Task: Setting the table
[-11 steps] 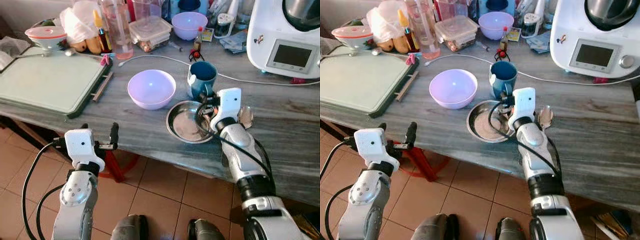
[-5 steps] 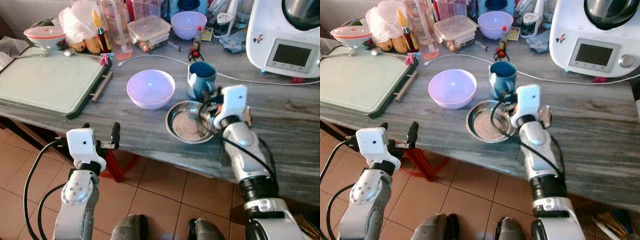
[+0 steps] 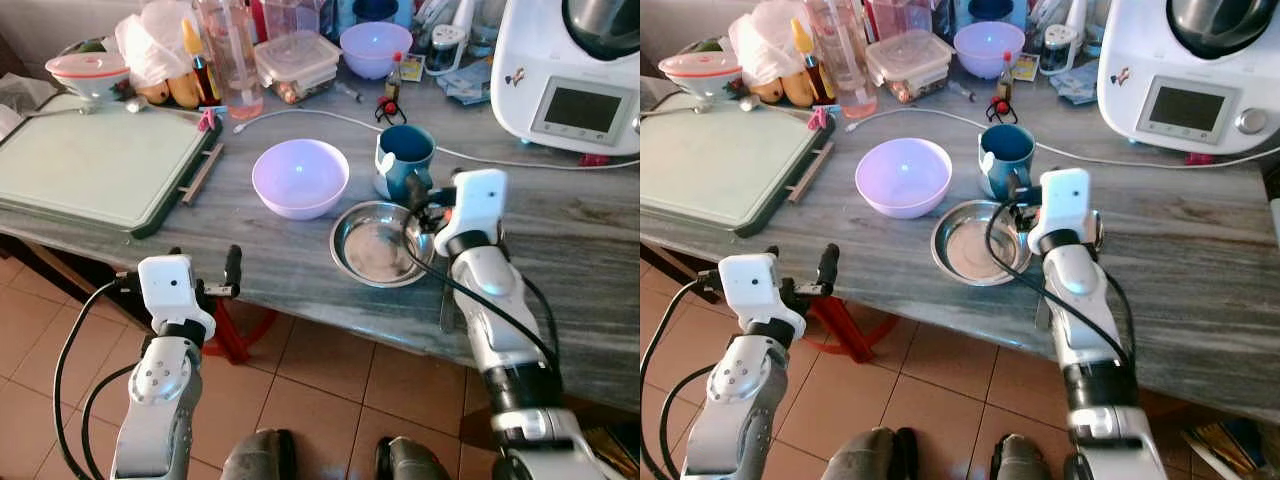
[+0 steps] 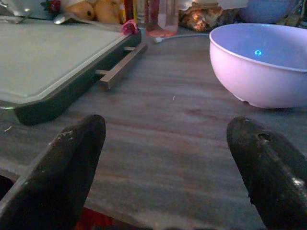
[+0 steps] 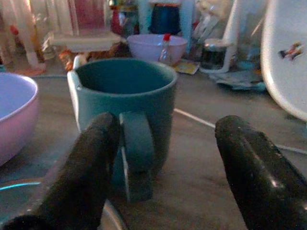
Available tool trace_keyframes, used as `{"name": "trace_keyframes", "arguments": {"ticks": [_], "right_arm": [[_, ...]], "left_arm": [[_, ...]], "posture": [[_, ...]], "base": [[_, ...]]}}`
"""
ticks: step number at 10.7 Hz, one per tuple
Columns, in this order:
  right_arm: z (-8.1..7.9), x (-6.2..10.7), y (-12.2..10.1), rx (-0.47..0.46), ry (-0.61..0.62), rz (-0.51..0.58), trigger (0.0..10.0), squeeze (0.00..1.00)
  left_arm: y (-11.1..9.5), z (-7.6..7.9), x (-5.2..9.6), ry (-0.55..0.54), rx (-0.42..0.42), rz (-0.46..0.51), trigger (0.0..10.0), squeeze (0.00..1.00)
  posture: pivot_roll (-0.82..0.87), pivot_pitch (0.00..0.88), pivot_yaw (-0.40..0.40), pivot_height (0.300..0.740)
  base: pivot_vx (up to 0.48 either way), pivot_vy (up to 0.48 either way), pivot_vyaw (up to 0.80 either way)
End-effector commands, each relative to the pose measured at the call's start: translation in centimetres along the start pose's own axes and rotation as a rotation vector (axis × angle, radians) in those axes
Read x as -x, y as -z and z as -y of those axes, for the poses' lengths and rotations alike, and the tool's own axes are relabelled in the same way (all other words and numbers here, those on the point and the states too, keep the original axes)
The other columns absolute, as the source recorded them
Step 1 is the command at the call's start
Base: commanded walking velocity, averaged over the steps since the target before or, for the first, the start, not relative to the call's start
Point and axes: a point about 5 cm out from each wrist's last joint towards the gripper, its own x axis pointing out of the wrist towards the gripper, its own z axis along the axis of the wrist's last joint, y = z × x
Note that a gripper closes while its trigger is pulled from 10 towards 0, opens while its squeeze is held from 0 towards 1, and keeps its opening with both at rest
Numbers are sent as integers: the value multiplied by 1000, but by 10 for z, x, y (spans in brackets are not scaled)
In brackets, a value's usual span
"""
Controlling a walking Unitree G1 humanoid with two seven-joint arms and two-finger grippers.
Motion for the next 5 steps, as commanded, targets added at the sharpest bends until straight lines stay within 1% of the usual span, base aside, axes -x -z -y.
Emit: {"name": "trace_keyframes", "arguments": {"ticks": [1, 3, 4, 5], "right_arm": [[1, 5, -4, 5, 21, 13, 10000, 1000], [-2, 17, -12, 32, 32, 71, 10000, 1000], [-7, 23, -17, 25, 31, 98, 10000, 1000], [-12, 27, -19, 26, 7, 108, 10000, 1000]], "left_arm": [[3, -4, 0, -21, -3, -9, 10000, 0], [4, -2, 0, -27, 14, -15, 10000, 0], [5, -3, 0, -35, 16, -18, 10000, 0], [7, -4, 0, -44, 21, -25, 10000, 0]], "posture": [[45, 133, 73, 740], [43, 119, 69, 740], [38, 106, 69, 740], [31, 97, 72, 740]], "base": [[0, 0, 0], [0, 0, 0], [0, 0, 0], [0, 0, 0]]}}
